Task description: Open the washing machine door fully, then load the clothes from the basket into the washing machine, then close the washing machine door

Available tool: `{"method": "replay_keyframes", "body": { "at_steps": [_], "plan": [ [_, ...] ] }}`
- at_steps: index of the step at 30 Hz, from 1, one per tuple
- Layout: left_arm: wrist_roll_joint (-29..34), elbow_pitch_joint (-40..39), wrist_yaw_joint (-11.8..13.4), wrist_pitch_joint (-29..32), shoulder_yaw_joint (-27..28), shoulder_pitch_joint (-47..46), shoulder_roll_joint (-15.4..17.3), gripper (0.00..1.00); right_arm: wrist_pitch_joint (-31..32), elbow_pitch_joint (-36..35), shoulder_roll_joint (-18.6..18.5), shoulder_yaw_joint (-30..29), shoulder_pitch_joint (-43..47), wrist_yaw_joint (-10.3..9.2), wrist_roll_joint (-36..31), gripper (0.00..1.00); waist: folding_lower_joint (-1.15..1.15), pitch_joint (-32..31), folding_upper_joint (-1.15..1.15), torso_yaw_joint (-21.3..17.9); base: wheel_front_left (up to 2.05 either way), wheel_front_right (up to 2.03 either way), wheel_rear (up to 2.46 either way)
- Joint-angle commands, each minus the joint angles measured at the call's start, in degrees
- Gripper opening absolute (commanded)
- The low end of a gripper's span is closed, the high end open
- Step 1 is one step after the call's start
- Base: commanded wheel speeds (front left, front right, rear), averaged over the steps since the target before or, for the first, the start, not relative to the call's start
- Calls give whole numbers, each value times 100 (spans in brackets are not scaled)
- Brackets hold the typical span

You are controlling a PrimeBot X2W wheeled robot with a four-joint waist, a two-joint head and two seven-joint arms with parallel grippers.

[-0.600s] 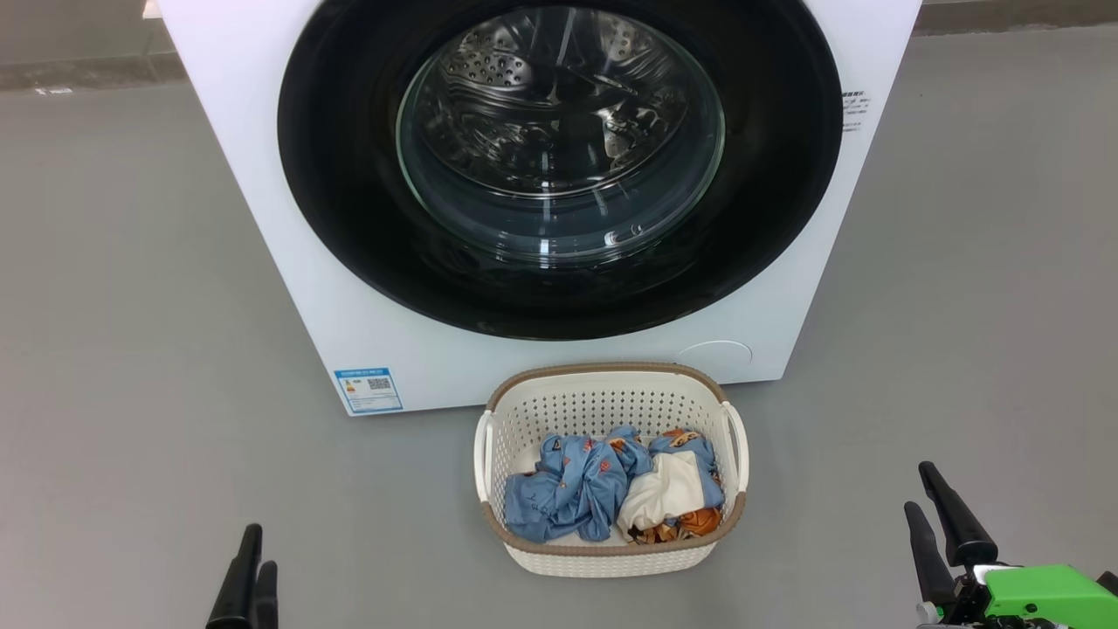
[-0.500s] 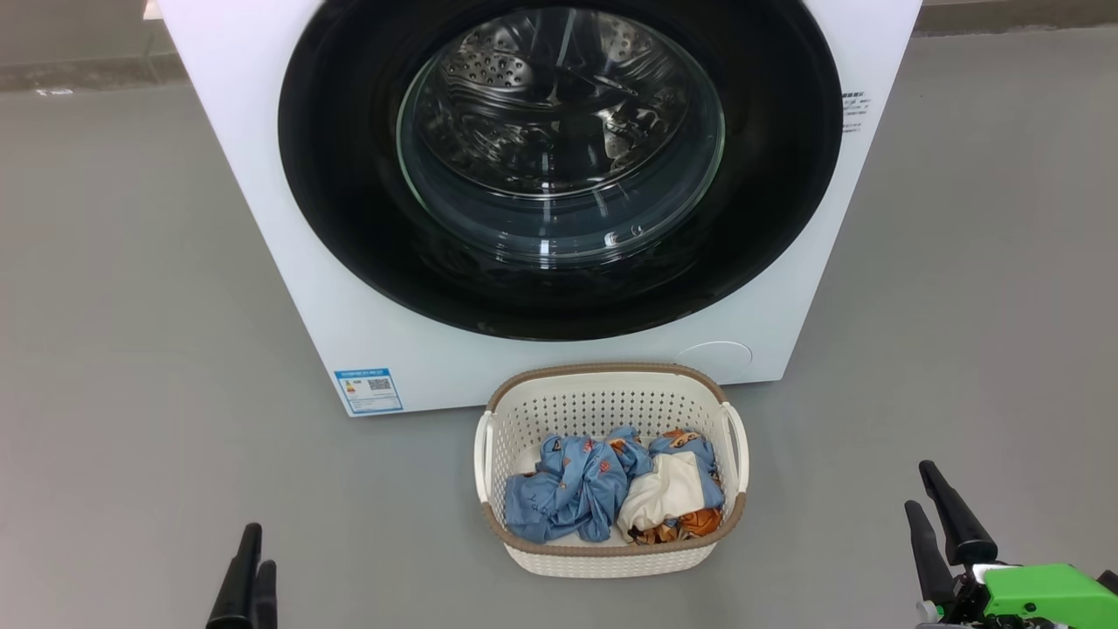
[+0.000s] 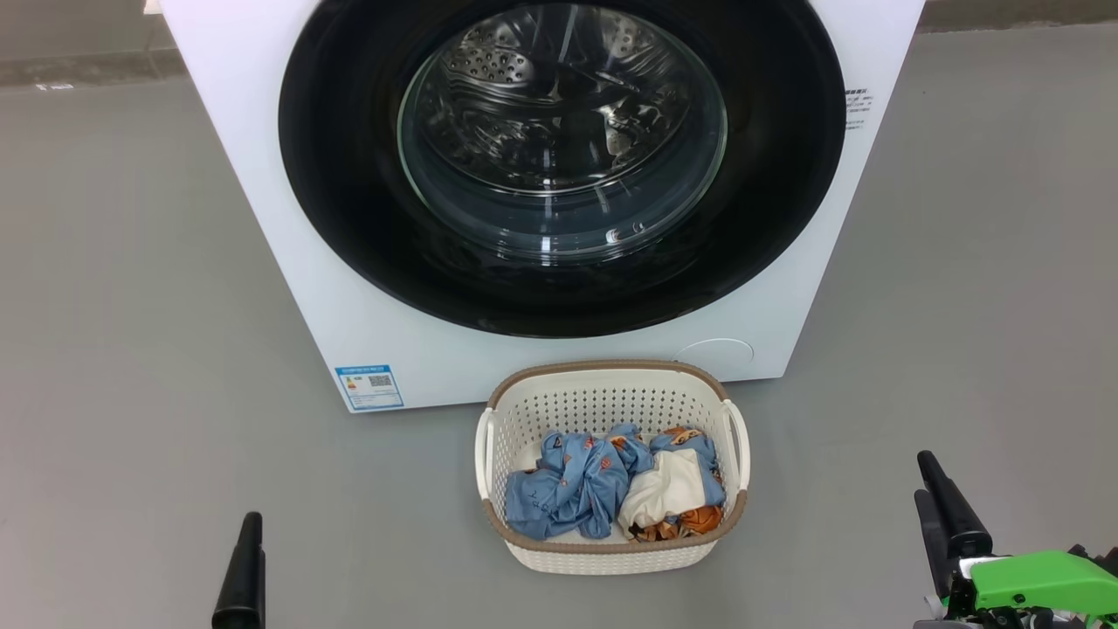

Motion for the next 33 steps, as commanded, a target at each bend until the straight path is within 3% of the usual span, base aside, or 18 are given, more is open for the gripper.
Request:
{"method": "replay_keyframes", "body": {
  "at_steps": [1,33],
  "plan": [
    [226,-215,-12,-69,18,-173,107,100,-69,-191,-136,70,-271,7,-199,100,0,8,0,4,0,0,0],
    [2947,-529,-26,-607,-81,-160,129,100,-612,-287,-616,863,-514,16,-2140,100,0,14,0,68,0,0,0]
  ]
}}
